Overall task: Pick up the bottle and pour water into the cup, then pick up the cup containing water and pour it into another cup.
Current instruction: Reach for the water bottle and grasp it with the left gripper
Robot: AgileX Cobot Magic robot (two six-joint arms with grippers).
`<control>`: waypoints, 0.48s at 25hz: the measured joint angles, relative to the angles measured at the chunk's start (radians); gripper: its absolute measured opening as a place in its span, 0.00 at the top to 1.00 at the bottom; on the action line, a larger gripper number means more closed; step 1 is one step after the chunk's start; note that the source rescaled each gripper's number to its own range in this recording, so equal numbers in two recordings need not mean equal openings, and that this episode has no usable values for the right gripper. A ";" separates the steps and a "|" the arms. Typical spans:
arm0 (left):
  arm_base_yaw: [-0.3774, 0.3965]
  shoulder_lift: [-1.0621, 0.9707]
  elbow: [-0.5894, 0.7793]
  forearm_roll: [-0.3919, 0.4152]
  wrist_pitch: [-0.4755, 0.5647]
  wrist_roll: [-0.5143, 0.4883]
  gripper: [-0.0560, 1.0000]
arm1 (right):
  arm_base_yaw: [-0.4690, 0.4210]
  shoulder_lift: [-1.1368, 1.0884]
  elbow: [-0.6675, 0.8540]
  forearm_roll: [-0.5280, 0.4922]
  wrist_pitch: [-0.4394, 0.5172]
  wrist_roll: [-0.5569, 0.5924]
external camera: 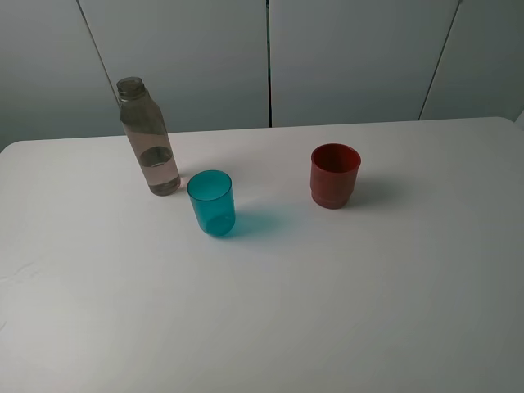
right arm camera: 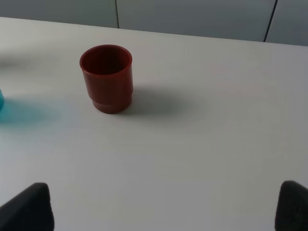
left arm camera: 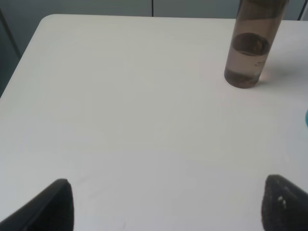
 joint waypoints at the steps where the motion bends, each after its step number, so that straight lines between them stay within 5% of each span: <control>1: 0.000 0.000 0.000 0.000 0.000 0.000 0.01 | 0.000 0.000 0.000 0.000 0.000 0.000; 12: 0.000 0.000 0.000 0.000 0.000 0.000 0.01 | 0.000 0.000 0.000 0.000 0.000 0.000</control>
